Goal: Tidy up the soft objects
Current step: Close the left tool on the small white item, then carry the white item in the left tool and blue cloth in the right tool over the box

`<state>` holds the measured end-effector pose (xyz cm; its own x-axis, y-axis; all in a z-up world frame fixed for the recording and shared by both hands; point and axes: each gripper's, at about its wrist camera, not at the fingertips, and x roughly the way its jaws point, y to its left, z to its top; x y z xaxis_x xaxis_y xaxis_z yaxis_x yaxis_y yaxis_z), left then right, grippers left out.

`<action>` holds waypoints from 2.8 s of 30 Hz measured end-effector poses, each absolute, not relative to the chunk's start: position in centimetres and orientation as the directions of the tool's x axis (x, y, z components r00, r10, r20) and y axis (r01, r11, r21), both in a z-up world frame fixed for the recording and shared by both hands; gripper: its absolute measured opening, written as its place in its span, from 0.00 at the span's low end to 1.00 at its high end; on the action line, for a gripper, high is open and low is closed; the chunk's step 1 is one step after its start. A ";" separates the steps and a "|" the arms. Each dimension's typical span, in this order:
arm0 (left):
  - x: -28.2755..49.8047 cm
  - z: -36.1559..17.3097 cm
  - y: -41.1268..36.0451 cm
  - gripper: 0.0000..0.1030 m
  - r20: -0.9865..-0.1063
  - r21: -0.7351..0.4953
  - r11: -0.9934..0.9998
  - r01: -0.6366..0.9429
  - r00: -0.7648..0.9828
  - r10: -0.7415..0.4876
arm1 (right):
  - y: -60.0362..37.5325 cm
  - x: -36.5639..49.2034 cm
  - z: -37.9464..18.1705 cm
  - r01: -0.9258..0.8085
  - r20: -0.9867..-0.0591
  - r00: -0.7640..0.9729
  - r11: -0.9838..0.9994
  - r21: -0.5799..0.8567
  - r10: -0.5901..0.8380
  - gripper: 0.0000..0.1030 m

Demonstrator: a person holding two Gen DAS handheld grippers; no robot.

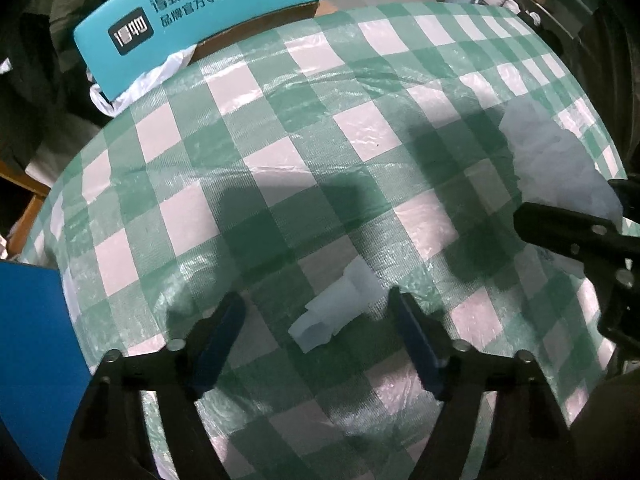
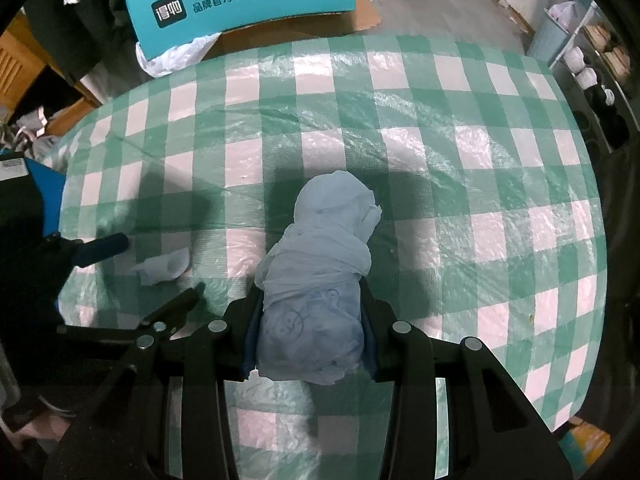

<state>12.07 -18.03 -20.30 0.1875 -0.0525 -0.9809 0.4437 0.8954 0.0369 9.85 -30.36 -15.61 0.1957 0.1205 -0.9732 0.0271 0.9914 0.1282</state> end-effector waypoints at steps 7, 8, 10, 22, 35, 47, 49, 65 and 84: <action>11.6 -19.7 -18.4 0.27 -0.976 0.048 0.883 0.468 0.210 -0.058 | -30.8 9.4 -15.0 0.034 -0.971 0.207 0.991 0.130 0.120 0.38; 11.6 -19.7 -18.4 0.24 -0.976 0.044 0.883 0.468 0.208 -0.062 | -30.9 9.4 -14.9 0.036 -0.971 0.207 0.991 0.130 0.120 0.38; 11.6 -19.6 -18.2 0.23 -0.976 0.035 0.885 0.464 0.205 -0.068 | -30.9 9.4 -14.8 0.035 -0.971 0.209 0.991 0.129 0.118 0.38; 10.5 -16.9 -17.4 0.20 -0.965 0.037 0.896 0.443 0.249 -0.083 | -29.8 8.5 -12.9 -0.017 -0.966 0.239 0.995 0.096 0.097 0.38; 9.1 -12.1 -15.0 0.20 -0.948 0.032 0.920 0.391 0.304 -0.096 | -28.6 7.3 -9.4 -0.074 -0.947 0.309 0.994 0.075 0.094 0.38; 7.1 -7.8 -11.7 0.20 -0.925 0.029 0.944 0.329 0.366 -0.099 | -27.0 5.7 -6.1 -0.128 -0.921 0.375 0.990 0.061 0.105 0.38; 6.8 -7.0 -11.1 0.20 -0.921 0.031 0.947 0.321 0.377 -0.098 | -26.7 5.4 -5.5 -0.141 -0.915 0.387 0.988 0.060 0.111 0.38; 4.4 -1.9 -6.7 0.20 -0.880 0.019 0.962 0.274 0.461 -0.114 | -23.3 4.1 -1.0 -0.218 -0.870 0.470 0.975 0.054 0.153 0.38; 2.7 0.0 -0.3 0.20 -0.856 0.028 0.982 0.186 0.511 -0.072 | -15.9 4.2 1.6 -0.348 -0.846 0.486 0.937 0.044 0.221 0.38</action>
